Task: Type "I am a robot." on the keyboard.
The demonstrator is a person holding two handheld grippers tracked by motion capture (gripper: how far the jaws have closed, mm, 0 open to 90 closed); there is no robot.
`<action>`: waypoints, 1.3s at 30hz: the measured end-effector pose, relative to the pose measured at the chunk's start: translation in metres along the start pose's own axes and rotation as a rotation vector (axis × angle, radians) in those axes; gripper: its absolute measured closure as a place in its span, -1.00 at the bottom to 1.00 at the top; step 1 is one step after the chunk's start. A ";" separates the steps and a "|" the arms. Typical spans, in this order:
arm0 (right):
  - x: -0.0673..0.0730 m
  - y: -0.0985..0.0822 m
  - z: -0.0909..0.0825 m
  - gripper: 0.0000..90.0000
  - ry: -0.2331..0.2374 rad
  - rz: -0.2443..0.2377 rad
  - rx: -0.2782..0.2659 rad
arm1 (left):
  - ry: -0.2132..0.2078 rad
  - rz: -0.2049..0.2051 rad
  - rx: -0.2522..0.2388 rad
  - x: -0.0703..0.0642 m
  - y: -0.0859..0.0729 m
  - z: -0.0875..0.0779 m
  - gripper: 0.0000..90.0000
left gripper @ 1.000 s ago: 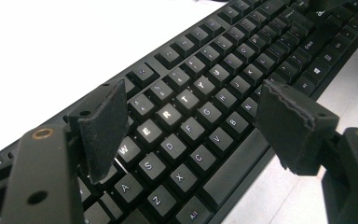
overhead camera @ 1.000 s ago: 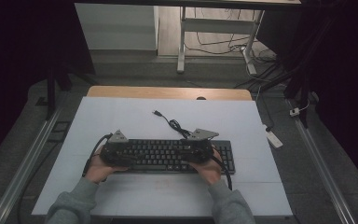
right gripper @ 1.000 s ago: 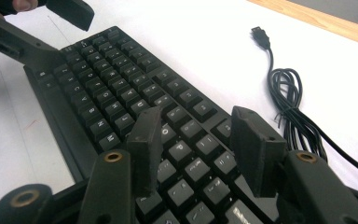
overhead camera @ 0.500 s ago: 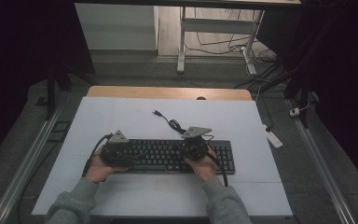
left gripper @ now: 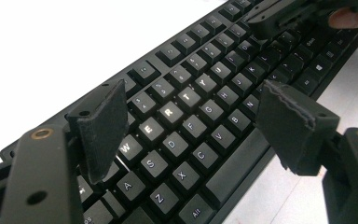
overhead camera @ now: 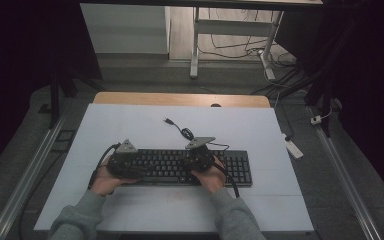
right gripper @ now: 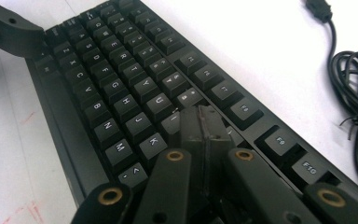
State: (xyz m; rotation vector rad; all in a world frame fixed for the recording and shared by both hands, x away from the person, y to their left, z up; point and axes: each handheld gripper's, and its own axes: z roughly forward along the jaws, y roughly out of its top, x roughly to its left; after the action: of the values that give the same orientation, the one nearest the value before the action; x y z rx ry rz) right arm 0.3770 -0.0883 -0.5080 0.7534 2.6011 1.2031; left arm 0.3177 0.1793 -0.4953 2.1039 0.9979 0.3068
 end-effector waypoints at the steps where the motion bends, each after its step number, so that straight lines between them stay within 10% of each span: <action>1: 0.000 0.000 0.002 0.99 0.002 0.002 0.006 | 0.000 0.000 0.001 0.000 0.000 0.000 -0.44; 19: 0.001 0.000 0.011 0.99 -0.011 -0.013 0.036 | -0.001 0.005 0.006 0.001 -0.001 0.000 -0.44; 39: -0.003 -0.023 -0.054 0.39 -0.050 0.015 -0.118 | 0.018 -0.001 -0.007 0.002 -0.001 -0.002 -0.45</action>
State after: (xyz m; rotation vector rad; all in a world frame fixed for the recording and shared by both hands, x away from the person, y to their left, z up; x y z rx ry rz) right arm 0.3513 -0.1379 -0.4903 0.7711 2.4640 1.3109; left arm 0.3179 0.1825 -0.4951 2.0982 1.0063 0.3284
